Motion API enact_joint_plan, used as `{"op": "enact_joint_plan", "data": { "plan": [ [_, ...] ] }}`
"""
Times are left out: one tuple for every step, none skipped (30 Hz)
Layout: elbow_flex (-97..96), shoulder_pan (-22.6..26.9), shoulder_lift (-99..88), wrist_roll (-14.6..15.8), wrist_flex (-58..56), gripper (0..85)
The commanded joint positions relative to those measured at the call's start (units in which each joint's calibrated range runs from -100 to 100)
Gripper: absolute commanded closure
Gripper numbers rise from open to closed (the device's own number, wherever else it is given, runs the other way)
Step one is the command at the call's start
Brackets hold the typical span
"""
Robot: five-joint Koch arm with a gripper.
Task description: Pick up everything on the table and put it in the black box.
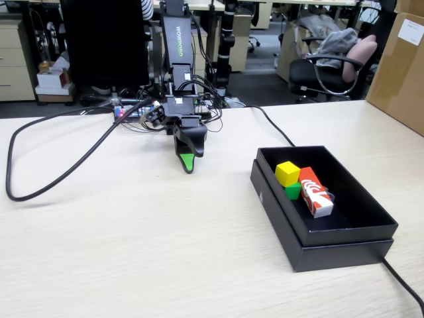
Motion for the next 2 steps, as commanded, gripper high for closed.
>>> {"op": "enact_joint_plan", "data": {
  "plan": [
    [-0.58,0.0,0.11,-0.15,-0.82,37.0],
    [-0.58,0.0,0.11,-0.15,-0.82,37.0]
  ]
}}
